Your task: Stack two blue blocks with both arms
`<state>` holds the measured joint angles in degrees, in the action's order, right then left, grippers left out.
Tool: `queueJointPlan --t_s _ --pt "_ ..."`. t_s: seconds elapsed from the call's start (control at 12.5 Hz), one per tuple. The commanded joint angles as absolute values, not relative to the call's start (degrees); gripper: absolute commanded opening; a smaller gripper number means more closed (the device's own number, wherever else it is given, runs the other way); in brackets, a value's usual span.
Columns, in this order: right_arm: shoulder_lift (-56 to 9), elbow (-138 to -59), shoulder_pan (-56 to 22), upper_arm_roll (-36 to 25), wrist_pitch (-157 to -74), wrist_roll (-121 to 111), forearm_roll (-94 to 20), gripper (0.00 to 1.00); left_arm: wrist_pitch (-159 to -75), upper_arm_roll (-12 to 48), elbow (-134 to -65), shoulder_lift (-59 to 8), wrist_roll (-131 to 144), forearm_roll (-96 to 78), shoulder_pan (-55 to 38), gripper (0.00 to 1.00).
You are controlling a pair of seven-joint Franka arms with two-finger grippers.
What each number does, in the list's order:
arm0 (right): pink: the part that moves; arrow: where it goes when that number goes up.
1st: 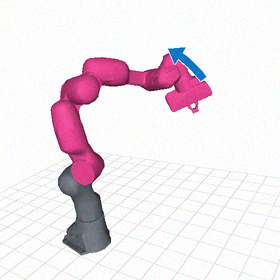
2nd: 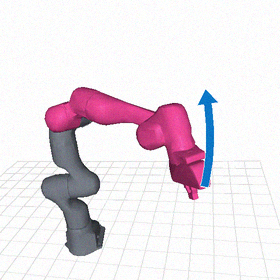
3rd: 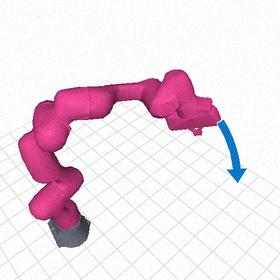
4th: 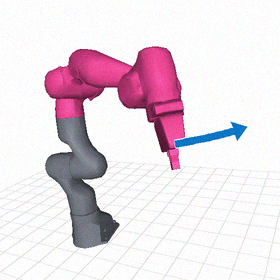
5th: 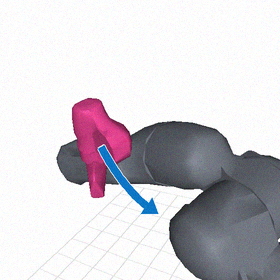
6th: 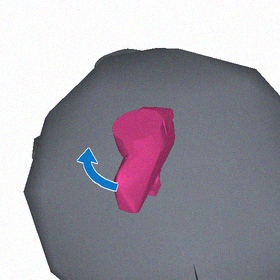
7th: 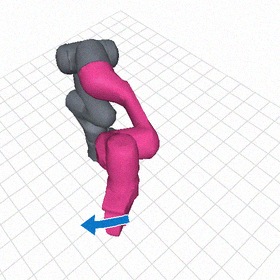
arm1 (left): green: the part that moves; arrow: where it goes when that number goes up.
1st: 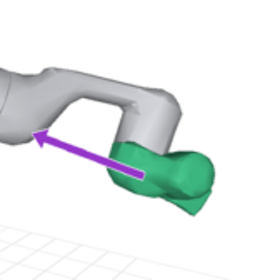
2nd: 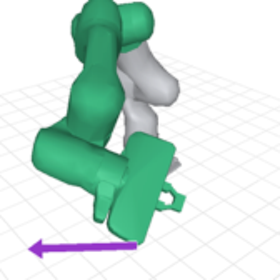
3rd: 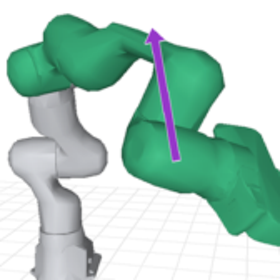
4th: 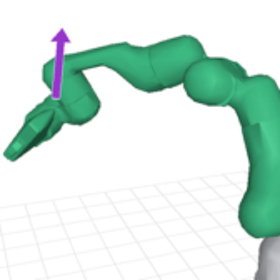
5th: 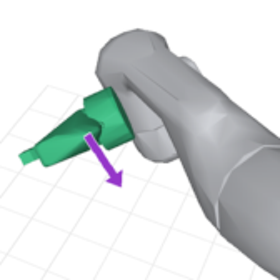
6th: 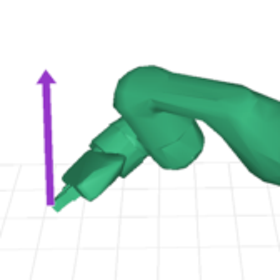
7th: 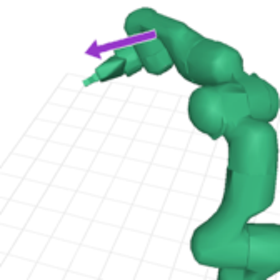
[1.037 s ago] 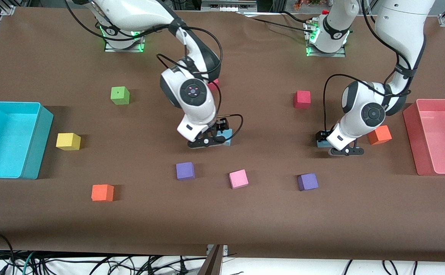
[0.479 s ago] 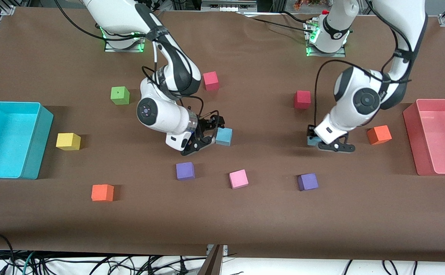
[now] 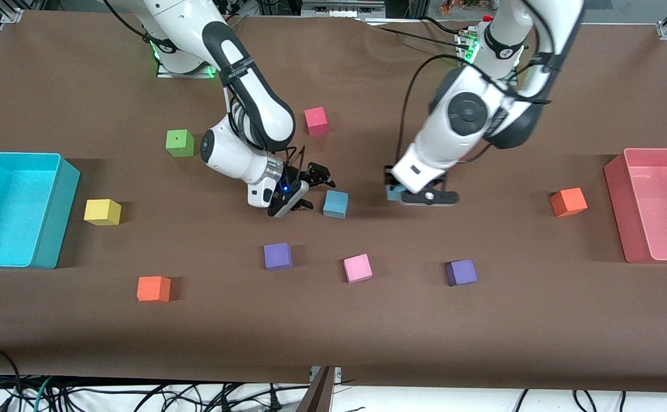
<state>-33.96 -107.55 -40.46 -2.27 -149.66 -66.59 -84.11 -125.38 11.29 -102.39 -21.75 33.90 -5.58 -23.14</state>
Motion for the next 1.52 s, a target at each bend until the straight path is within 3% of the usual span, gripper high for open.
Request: queueJointPlan --t_s 0.0,0.4,0.64,1.44 --pt "-33.39 -110.12 -40.08 -2.55 -149.86 -93.87 -97.95 1.00 -124.63 10.11 -93.36 -28.46 36.91 -5.80 -27.23 0.00" --pt "-37.17 -109.69 -39.81 -2.81 -148.11 -117.40 -113.71 1.00 -129.08 8.35 -88.24 -33.65 37.88 -5.36 -30.67 0.00" --pt "-37.18 -109.51 -39.73 -2.81 -146.61 -118.91 -114.17 1.00 -134.11 6.69 -88.16 -36.73 37.88 -5.01 -32.87 0.00" --pt "-39.90 -108.37 -39.55 -2.81 -143.44 -126.46 -115.05 0.99 -134.03 6.50 -88.07 -36.39 37.97 -4.92 -33.75 0.00"
